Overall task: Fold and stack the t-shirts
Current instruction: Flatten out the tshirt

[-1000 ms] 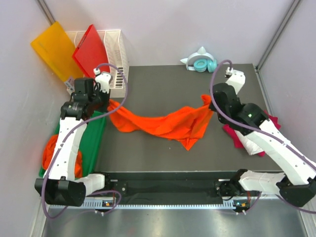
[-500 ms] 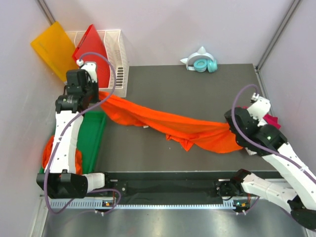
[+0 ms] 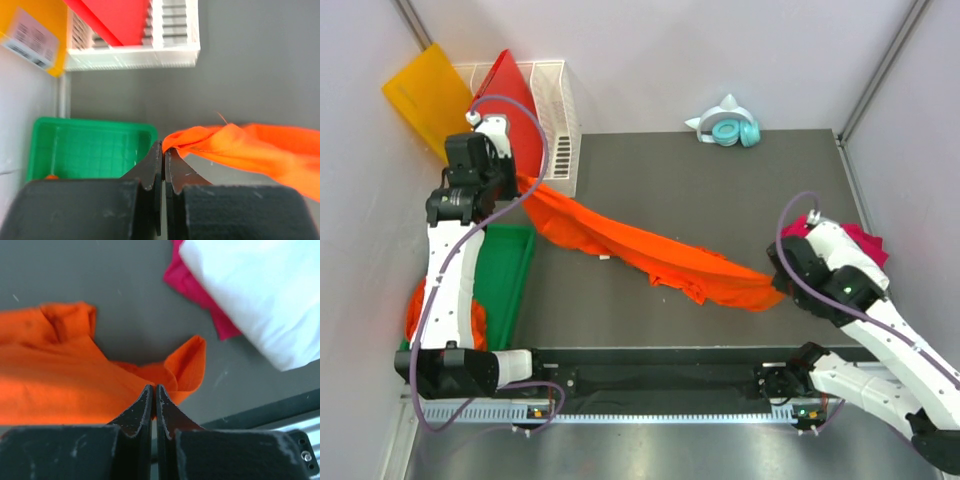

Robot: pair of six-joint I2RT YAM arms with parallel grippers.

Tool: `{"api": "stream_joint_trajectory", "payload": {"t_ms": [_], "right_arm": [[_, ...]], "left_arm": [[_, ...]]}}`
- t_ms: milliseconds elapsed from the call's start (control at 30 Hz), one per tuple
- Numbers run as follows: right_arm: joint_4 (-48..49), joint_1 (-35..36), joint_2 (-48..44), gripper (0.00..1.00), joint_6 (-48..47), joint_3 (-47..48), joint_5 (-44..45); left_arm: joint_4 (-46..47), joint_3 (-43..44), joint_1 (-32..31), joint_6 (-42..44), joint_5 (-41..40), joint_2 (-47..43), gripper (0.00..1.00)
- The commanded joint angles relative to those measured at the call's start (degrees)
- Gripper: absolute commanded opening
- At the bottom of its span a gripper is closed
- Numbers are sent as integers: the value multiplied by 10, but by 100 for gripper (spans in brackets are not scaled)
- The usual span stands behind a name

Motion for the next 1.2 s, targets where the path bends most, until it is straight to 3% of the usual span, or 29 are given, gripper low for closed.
{"api": "stream_joint_trajectory", "payload": {"t_ms": [0, 233, 533, 833, 933, 1033, 1167], "right_arm": [[51, 0, -3, 0, -6, -49, -91], [22, 1, 56, 0, -44, -30, -130], [-9, 4, 123, 0, -108, -17, -257], [-30, 4, 144, 0, -115, 2, -246], [-23, 4, 140, 29, -102, 27, -206], [6, 2, 133, 51, -93, 51, -150], [59, 0, 164, 58, -99, 67, -129]], "left_arm": [[7, -41, 5, 34, 42, -23, 0], [-39, -73, 5, 91, 86, -22, 0], [-116, -94, 4, 176, 166, -19, 0], [-181, -94, 3, 229, 200, 8, 0], [-177, -98, 3, 226, 201, 12, 0], [-171, -98, 3, 221, 204, 16, 0], [-160, -100, -1, 214, 200, 22, 0]]}}
